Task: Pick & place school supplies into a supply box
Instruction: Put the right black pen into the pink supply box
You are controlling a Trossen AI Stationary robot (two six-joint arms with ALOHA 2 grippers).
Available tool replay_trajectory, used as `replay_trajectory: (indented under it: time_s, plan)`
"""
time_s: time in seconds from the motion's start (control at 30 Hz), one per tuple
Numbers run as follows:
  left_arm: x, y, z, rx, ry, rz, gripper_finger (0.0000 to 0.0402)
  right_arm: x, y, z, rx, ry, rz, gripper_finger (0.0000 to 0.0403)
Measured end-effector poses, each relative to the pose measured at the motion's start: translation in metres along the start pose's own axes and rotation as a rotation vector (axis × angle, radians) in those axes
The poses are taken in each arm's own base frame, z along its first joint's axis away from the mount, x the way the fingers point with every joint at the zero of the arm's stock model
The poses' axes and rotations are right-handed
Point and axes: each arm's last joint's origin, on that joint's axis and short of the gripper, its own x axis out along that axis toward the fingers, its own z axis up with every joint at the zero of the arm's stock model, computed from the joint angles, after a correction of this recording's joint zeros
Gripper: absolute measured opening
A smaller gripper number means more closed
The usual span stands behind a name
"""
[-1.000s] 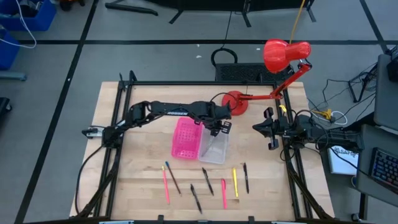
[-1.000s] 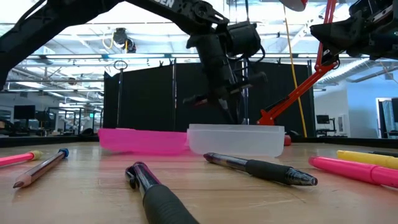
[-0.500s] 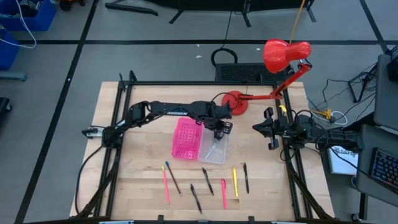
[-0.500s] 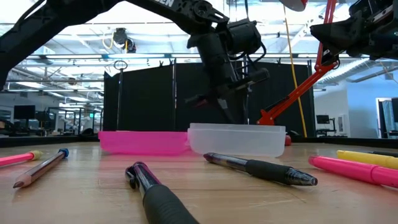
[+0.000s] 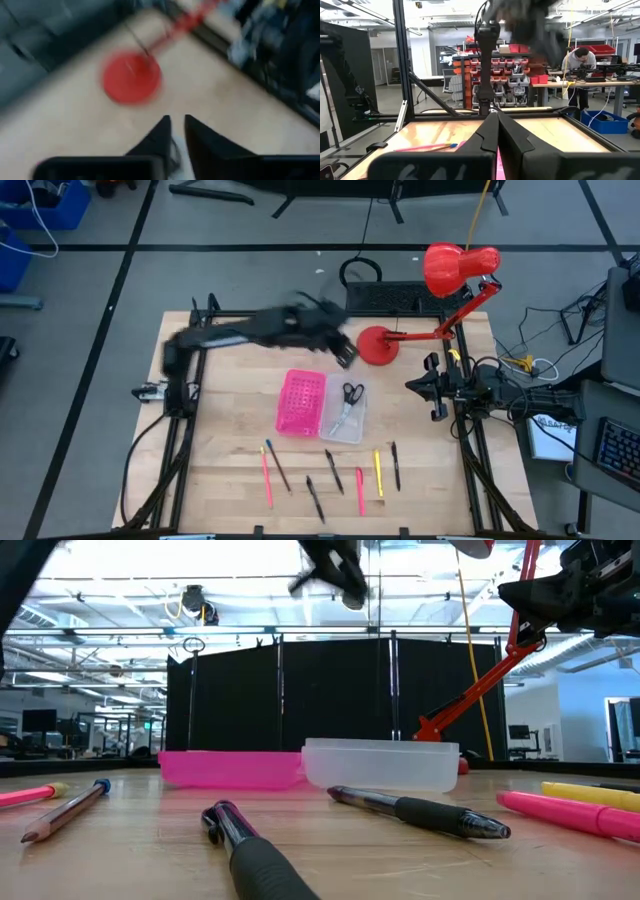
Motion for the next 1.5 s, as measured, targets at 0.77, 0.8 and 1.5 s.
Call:
replay_trajectory:
  time_s: [0.77, 0.8, 1.5]
  plan:
    - [-0.145, 0.113, -0.159, 0.54, -0.365, -0.214, 0.0004, 0.0, 0.0, -0.004, 0.005, 0.038, -0.004, 0.0]
    - [-0.146, 0.117, -0.168, 0.574, -0.408, -0.23, 0.0003, 0.0, 0.0, -0.004, 0.005, 0.038, -0.004, 0.0]
    - [-0.112, 0.166, -0.276, 0.632, -0.568, -0.455, 0.0003, 0.0, -0.001, -0.005, 0.035, 0.048, -0.016, 0.0]
